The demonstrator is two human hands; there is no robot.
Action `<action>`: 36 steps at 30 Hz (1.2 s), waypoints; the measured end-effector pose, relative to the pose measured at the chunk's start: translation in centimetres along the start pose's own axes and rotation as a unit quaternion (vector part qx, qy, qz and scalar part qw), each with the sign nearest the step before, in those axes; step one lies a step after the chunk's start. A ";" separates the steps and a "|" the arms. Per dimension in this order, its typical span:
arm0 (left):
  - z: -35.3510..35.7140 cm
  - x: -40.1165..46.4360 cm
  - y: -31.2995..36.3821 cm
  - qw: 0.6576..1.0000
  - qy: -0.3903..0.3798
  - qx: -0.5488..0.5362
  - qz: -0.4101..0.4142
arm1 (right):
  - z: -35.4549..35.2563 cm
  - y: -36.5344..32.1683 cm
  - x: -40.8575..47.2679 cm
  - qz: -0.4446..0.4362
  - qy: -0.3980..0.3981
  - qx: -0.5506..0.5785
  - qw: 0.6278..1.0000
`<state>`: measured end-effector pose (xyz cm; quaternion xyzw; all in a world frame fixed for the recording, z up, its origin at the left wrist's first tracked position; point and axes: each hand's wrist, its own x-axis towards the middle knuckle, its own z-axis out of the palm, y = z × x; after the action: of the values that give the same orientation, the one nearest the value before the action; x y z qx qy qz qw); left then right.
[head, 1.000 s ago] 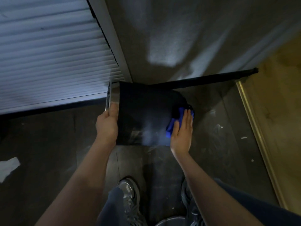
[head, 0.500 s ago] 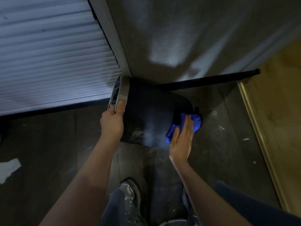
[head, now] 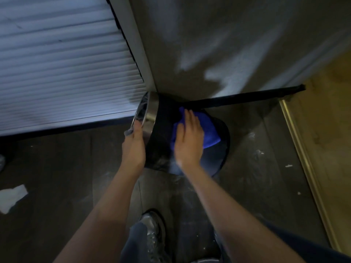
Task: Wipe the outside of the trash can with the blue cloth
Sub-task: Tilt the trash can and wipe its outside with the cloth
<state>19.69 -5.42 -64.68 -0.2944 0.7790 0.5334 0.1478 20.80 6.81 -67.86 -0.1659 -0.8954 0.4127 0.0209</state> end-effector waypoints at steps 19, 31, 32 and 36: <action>1.0 -0.4 0.6 1.000 0.014 0.003 0.008 | 1.9 -2.1 -0.1 -0.198 -0.056 -0.070 0.976; 0.2 0.1 -0.1 0.999 -0.010 0.027 0.040 | -2.8 12.2 -1.0 0.123 0.039 0.100 0.987; 0.2 -0.1 0.1 0.998 -0.021 0.023 0.048 | -2.7 12.2 -1.0 0.128 0.049 0.103 0.985; -0.2 -1.3 0.8 0.985 -0.121 0.051 0.110 | -3.1 13.1 -0.5 0.156 0.068 0.103 0.980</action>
<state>20.20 -5.04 -63.26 -0.1323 0.8092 0.5379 0.1957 25.46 16.85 -75.52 -0.3284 -0.8074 0.4890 0.0335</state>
